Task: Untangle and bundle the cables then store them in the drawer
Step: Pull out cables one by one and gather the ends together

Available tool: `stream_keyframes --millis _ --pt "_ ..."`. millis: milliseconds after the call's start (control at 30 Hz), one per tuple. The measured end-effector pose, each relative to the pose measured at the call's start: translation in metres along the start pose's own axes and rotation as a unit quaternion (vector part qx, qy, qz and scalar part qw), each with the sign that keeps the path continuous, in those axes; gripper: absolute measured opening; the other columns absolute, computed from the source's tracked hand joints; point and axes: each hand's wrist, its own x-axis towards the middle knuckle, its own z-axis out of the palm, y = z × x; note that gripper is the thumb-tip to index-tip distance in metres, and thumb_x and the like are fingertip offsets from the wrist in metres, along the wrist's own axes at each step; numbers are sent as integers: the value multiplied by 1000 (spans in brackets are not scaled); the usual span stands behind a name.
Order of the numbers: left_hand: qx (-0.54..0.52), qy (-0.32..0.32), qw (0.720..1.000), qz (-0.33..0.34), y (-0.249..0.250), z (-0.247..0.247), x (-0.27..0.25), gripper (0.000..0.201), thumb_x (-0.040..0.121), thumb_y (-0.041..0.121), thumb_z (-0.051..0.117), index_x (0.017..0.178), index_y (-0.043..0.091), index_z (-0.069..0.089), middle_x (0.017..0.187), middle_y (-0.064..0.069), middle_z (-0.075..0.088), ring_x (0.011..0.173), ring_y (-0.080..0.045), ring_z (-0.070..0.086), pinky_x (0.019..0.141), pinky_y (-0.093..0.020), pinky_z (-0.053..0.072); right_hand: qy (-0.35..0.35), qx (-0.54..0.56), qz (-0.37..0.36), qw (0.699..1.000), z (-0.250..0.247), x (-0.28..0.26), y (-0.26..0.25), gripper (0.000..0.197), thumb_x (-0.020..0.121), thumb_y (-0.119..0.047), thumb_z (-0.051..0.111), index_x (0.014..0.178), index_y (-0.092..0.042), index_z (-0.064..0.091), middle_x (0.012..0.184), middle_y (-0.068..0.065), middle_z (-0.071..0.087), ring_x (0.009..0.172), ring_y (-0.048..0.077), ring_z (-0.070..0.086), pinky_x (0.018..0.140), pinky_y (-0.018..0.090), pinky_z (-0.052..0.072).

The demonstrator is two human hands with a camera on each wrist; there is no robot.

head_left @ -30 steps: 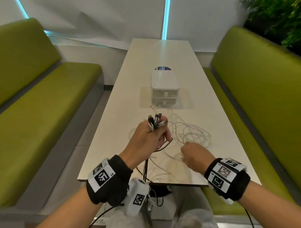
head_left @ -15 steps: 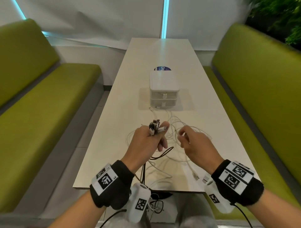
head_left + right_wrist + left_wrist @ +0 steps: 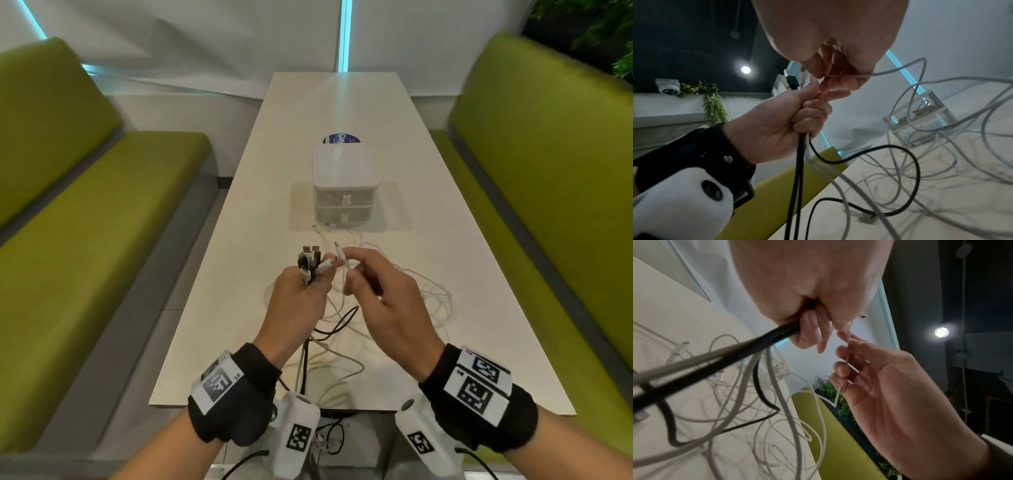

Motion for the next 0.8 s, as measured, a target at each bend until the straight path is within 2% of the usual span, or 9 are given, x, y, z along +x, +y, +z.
stream_keyframes --millis 100,167,333,400,467,567,667,733,800 --pt "-9 -12 1000 0 1 1 0 39 99 38 45 65 23 57 57 -6 37 45 -13 27 45 -28 22 -8 30 -9 999 8 2 1 34 96 -7 53 123 -23 63 70 -23 63 70 -1 61 66 7 41" --pt "-12 -16 1000 0 1 -1 0 41 99 39 44 60 28 53 58 -6 40 44 -12 29 45 -27 23 -7 58 -2 998 10 3 2 34 95 -8 55 123 -25 64 69 -22 63 65 2 60 65 8 42" --pt "-19 -29 999 -12 -4 -5 3 35 94 40 52 60 30 56 50 8 43 42 -9 31 45 -24 25 -23 73 21 997 13 6 8 15 95 -16 58 107 -21 66 69 -6 68 57 14 61 57 26 50" --pt "-24 -47 999 -11 -4 -5 4 35 90 42 59 57 28 55 48 8 41 41 -10 30 43 -23 25 -25 94 22 995 13 5 11 10 94 -13 57 98 -21 63 72 -3 68 62 20 63 57 35 53" --pt "-43 -63 997 -18 -1 -4 5 35 85 43 61 55 26 55 50 3 40 41 -11 28 41 -22 22 -32 112 17 993 12 5 14 15 92 -9 56 94 -23 62 72 -1 67 65 22 63 58 35 52" --pt "-75 -81 993 -31 1 -4 4 30 80 45 58 56 27 58 56 -6 38 43 -13 24 43 -25 17 -39 139 25 989 13 6 15 15 90 -10 55 96 -20 65 72 2 67 67 24 63 60 29 49" --pt "-86 -79 993 -30 -1 -5 3 32 80 47 56 66 18 56 51 3 37 43 -11 24 42 -24 18 -52 135 17 989 10 6 15 12 93 -12 57 103 -17 64 75 6 67 65 32 62 59 41 51" --pt "-93 -59 993 -33 -1 -4 3 37 80 46 57 69 11 53 48 7 37 41 -10 26 41 -21 21 -72 97 -1 993 12 3 13 19 93 -12 58 110 -18 56 77 1 65 63 25 61 59 43 52" --pt "-94 -38 994 -29 0 -4 3 31 82 42 58 60 21 58 47 8 38 40 -7 28 39 -18 25 -84 70 -4 994 17 0 11 30 93 -10 58 117 -21 44 78 -4 65 63 21 62 62 42 53"
